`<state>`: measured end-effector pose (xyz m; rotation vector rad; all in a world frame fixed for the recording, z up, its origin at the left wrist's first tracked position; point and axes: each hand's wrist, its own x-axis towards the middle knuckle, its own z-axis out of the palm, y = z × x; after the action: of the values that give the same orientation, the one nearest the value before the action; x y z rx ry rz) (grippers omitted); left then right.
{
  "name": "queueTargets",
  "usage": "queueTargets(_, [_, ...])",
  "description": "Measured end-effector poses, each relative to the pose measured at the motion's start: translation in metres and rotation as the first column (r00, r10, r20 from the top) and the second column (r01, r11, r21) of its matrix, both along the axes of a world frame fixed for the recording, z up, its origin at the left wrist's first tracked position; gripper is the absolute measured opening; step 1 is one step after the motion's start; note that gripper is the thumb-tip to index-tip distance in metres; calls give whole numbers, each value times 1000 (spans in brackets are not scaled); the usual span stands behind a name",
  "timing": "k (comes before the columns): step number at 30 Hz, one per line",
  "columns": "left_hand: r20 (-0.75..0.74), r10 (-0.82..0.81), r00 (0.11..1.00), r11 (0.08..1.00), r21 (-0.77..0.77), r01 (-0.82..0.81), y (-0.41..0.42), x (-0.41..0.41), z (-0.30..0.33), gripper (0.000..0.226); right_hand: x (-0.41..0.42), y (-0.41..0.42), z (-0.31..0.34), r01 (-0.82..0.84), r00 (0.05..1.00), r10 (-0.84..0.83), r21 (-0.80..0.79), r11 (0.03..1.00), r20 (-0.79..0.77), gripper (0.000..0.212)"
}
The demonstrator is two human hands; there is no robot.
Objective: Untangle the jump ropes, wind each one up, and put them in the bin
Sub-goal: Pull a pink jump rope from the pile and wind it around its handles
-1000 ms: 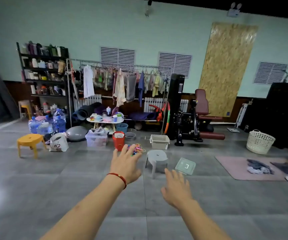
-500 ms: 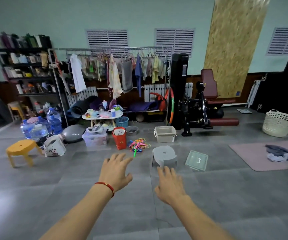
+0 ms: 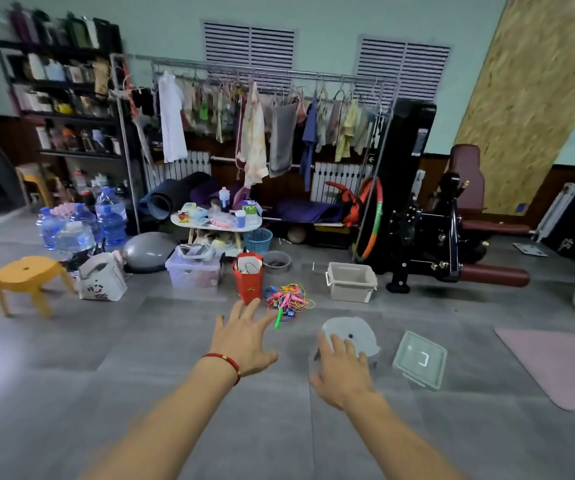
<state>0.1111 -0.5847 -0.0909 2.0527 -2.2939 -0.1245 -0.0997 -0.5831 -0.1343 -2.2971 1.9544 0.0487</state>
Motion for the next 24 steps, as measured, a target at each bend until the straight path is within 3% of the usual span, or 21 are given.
queueTargets(8, [54, -88, 995, 976, 206, 76, -182, 60, -23, 94, 53, -144, -22, 88, 995, -92, 126, 988, 28, 85])
queueTargets(11, [43, -96, 994, 977, 197, 86, -246, 66, -32, 96, 61, -205, -35, 104, 993, -112, 150, 983, 47, 78])
queueTargets(17, [-66, -87, 994, 989, 118, 95, -346, 55, -37, 81, 53, -341, -69, 122, 990, -135, 241, 963, 35, 85])
queueTargets(24, [-77, -54, 996, 992, 114, 62, -475, 47, -38, 76, 40, -484, -76, 99, 993, -113, 287, 953, 30, 77])
